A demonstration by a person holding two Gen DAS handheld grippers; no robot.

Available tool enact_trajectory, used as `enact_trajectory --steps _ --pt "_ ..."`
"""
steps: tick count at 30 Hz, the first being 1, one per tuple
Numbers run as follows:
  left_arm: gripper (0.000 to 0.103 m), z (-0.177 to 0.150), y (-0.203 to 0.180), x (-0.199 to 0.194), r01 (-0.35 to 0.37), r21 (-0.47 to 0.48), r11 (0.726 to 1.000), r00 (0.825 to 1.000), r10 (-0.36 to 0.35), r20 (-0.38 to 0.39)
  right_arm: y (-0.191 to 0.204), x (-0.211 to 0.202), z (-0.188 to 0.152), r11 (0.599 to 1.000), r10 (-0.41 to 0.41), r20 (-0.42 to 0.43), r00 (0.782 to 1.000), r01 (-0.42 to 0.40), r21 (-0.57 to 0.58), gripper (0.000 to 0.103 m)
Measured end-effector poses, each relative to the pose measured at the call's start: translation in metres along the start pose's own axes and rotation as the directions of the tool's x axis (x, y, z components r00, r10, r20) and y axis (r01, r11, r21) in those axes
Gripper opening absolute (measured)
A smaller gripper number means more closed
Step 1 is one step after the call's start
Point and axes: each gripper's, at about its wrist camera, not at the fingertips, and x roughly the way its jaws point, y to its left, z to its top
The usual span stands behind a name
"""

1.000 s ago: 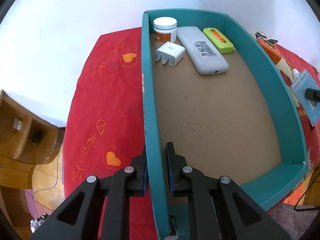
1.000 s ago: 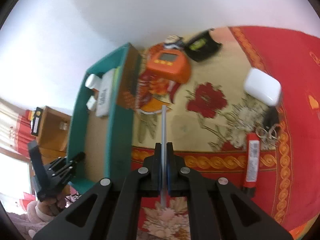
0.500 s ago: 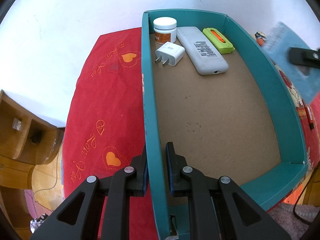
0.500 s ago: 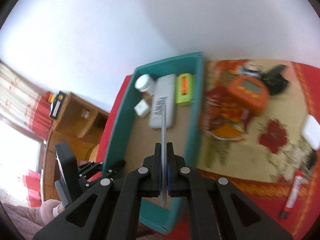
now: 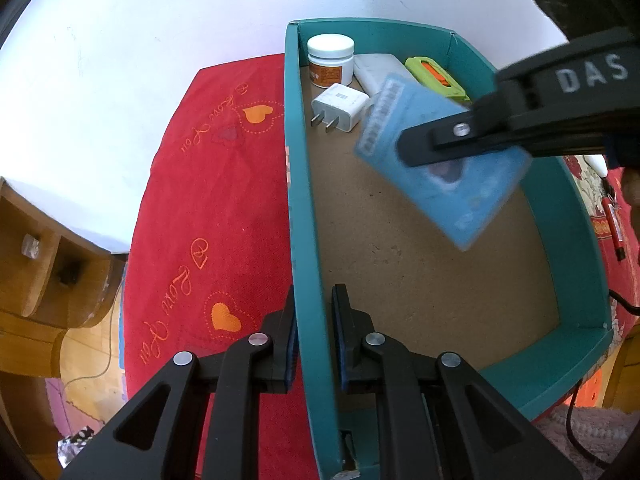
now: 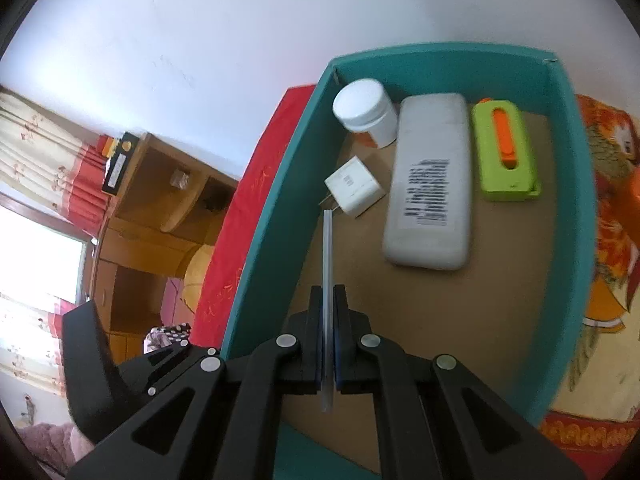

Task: Organize objects
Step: 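Carry the blue card into the teal box and lower it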

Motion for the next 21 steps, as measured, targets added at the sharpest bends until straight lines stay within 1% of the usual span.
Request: enact_trajectory --steps 4,11,13,17,21 --pt "0.014 0.001 0.0 0.0 0.006 -0.002 1.0 1.0 -0.006 0.001 0.004 0.013 0.004 1.0 0.01 -0.019 1.0 -0.01 0.001 0.002" --pt "0.014 0.001 0.0 0.0 0.01 0.001 1.0 1.0 -0.01 0.003 0.004 0.03 0.006 1.0 -0.009 -0.046 0.999 0.009 0.002 0.002" --pt "0.014 0.001 0.0 0.0 0.011 0.001 1.0 1.0 -0.011 0.003 0.004 0.031 0.005 1.0 -0.02 -0.046 0.999 0.019 -0.011 0.003" --pt "0.014 0.001 0.001 -0.001 0.011 0.001 1.0 1.0 -0.011 0.003 0.01 0.033 0.002 0.994 -0.08 -0.045 0.996 0.077 -0.074 0.006" --pt "0.014 0.001 0.001 -0.001 0.01 0.001 1.0 1.0 -0.01 0.003 0.008 0.033 0.001 0.994 -0.095 -0.04 0.995 0.092 -0.063 0.007"
